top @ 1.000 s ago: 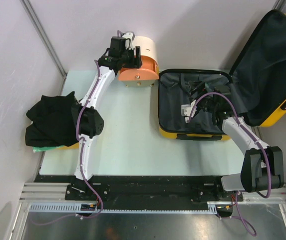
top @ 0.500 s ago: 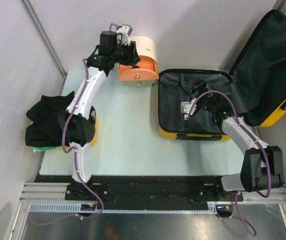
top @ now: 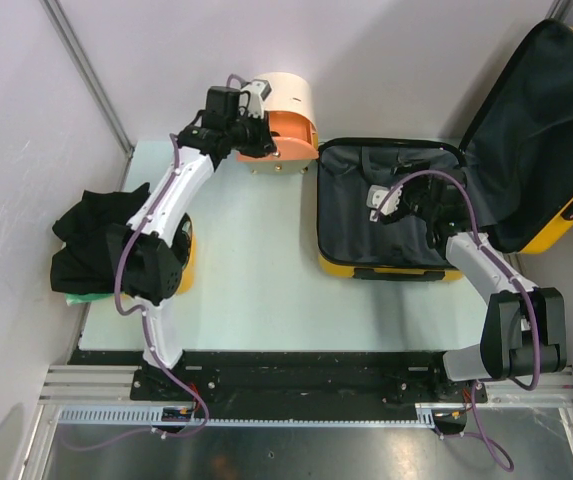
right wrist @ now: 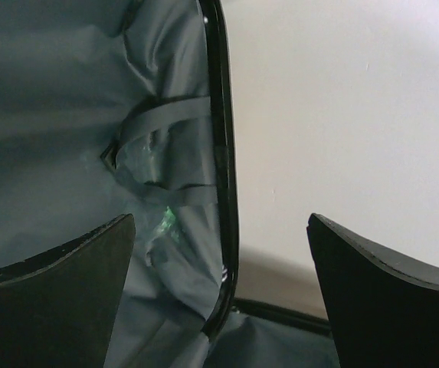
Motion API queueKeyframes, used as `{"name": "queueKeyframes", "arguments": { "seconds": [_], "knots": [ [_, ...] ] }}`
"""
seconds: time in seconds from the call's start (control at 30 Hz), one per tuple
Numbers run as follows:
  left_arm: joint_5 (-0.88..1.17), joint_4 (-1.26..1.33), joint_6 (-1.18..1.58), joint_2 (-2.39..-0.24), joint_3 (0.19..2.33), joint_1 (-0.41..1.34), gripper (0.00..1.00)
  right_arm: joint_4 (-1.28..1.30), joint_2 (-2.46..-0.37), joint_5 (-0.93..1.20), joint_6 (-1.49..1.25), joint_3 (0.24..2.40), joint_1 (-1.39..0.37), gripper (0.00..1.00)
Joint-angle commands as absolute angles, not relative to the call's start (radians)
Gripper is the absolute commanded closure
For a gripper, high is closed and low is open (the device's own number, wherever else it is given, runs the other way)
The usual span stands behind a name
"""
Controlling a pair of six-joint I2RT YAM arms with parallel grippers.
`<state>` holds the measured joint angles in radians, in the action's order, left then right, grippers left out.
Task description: Open, take out, and arrange the luggage
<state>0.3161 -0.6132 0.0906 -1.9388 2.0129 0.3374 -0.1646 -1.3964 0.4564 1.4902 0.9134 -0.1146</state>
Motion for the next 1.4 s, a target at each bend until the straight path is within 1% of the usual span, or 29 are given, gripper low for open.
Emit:
{"name": "queueKeyframes", "arguments": {
  "seconds": [0.0,0.17,0.4,0.5,0.77,1.1,1.13,1.17,1.23,1.27,1.33,1.37],
  "knots": [
    [0.278,-0.581,0.107,-1.969,2.043,0.350,0.87,-0.199,-1.394,0.388,1.382,0.916,-0.098,0.01],
    [0.233,-0.558,0.129,-2.087,2.155,0.350,0.87,-0.181,-1.391,0.353,1.324,0.916,-0.083,0.00],
    [0.192,-0.523,0.123,-2.253,2.393,0.341,0.86,-0.183,-1.387,0.319,1.269,0.917,-0.074,0.00],
    [0.169,-0.493,0.115,-2.298,2.437,0.337,0.85,-0.183,-1.385,0.314,1.244,0.917,-0.077,0.00],
    [0.152,-0.348,0.097,-2.345,2.428,0.333,0.77,-0.218,-1.402,0.299,1.201,0.917,-0.083,0.00],
    [0.150,-0.267,0.061,-2.327,2.385,0.331,0.72,-0.261,-1.416,0.298,1.148,0.923,-0.084,0.00],
    [0.175,-0.267,0.054,-2.318,2.384,0.328,0.70,-0.273,-1.417,0.295,1.125,0.925,-0.084,0.00],
    [0.219,-0.267,0.043,-2.303,2.363,0.328,0.63,-0.278,-1.417,0.293,1.108,0.933,-0.083,0.00],
    [0.247,-0.267,0.014,-2.232,2.320,0.333,0.55,-0.285,-1.419,0.295,1.059,0.951,-0.078,0.00],
    [0.253,-0.267,0.006,-2.205,2.257,0.333,0.45,-0.284,-1.420,0.298,0.996,0.975,-0.077,0.00],
    [0.244,-0.268,-0.034,-2.097,2.183,0.328,0.35,-0.305,-1.422,0.307,0.922,1.000,-0.069,0.00],
    [0.245,-0.268,-0.046,-2.054,2.107,0.325,0.25,-0.316,-1.428,0.310,0.851,1.011,-0.061,0.00]
  ]
}}
